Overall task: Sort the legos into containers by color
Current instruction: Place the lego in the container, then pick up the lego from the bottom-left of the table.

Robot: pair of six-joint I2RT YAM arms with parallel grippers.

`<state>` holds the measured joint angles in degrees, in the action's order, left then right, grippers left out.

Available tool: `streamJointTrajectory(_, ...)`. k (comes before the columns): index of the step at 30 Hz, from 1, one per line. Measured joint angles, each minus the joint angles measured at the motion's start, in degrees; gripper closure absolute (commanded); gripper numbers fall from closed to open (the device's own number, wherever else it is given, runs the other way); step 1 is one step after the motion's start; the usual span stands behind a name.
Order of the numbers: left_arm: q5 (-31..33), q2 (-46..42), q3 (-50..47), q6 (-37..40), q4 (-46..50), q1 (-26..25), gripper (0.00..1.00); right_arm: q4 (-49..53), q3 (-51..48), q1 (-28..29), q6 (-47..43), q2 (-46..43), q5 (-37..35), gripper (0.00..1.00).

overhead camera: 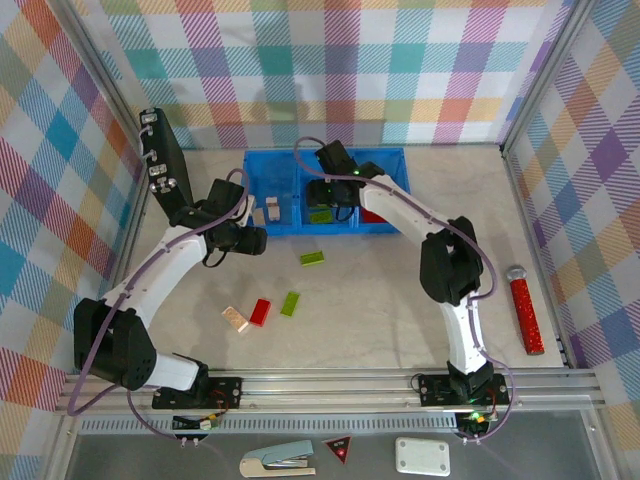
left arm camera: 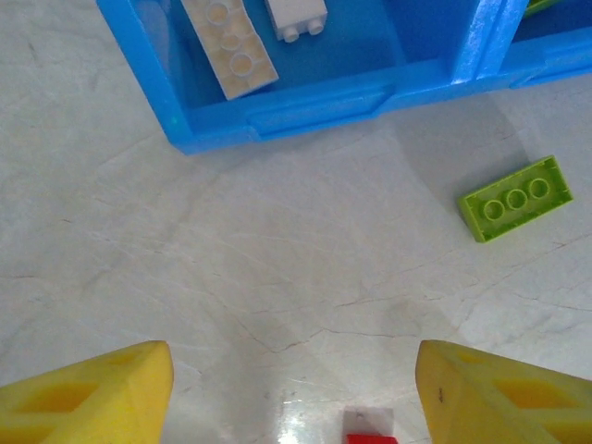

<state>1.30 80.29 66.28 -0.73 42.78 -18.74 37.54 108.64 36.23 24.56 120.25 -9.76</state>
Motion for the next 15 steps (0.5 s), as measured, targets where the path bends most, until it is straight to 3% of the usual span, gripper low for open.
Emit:
streamJointTrajectory(7,-0.57,0.63,-1.14,-4.57,1.99,-2.43,0.32,-0.04,-8.41,0.0,0.35,-7.41,1.44,0.25)
streamJointTrajectory(15,2.34,-2.4,-10.29,-15.47,3.87,-3.26,0.32,-1.46,-18.05,0.11,1.11,-15.19,2.03,0.25)
